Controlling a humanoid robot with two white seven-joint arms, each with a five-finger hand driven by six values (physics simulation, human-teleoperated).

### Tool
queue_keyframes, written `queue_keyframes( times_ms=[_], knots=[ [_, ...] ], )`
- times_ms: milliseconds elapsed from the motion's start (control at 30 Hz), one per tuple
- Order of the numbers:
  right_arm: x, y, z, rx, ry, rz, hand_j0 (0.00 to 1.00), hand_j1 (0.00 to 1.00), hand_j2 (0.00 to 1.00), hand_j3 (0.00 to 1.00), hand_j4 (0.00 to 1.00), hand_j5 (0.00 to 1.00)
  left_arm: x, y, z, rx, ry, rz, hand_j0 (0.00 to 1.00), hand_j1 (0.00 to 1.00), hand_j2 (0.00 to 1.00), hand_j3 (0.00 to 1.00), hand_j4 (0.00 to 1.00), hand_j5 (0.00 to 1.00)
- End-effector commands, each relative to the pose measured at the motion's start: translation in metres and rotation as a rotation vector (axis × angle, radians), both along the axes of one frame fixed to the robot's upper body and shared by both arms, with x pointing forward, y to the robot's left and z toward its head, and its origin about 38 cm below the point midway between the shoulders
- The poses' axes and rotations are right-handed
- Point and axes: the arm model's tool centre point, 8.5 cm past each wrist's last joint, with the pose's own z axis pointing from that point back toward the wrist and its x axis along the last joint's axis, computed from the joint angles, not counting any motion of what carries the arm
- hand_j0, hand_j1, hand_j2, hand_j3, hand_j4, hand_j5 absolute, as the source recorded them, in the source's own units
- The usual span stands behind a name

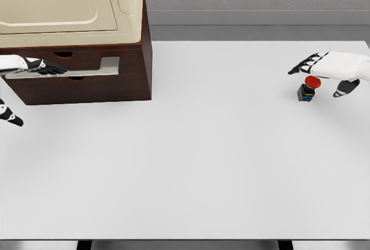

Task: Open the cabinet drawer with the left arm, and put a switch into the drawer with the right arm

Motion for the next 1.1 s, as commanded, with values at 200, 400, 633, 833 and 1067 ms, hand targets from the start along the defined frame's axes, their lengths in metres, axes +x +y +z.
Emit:
queue_keyframes(
  times_ms=[200, 400, 633, 833, 1067],
  knots=[
    [0.006, 0.006, -0.007, -0.025, 0.002, -0.002, 1.00, 1.00, 1.00, 1.00, 1.00, 1.00, 0.009, -0.001, -0.002, -0.002, -0.050, 0.066, 1.00, 1.00, 1.00, 1.00, 1.00, 1.00],
    [0.007, 0.002, -0.010, -0.025, 0.011, -0.015, 1.00, 1.00, 1.00, 1.00, 1.00, 1.00, 0.009, 0.002, -0.008, 0.003, -0.044, 0.082, 1.00, 1.00, 1.00, 1.00, 1.00, 1.00],
    [0.012, -0.005, -0.017, -0.030, 0.027, -0.049, 1.00, 1.00, 1.00, 1.00, 1.00, 1.00, 0.012, 0.000, -0.009, 0.012, -0.057, 0.085, 1.00, 1.00, 1.00, 1.00, 1.00, 1.00],
    [0.016, -0.006, -0.018, -0.031, 0.028, -0.059, 1.00, 1.00, 1.00, 1.00, 1.00, 1.00, 0.018, -0.002, -0.015, 0.033, -0.060, 0.110, 1.00, 1.00, 1.00, 1.00, 1.00, 1.00],
    [0.015, -0.003, -0.022, -0.040, 0.036, -0.050, 1.00, 1.00, 1.00, 1.00, 1.00, 1.00, 0.017, 0.001, -0.023, 0.045, -0.048, 0.118, 1.00, 1.00, 1.00, 1.00, 1.00, 1.00]
  ],
)
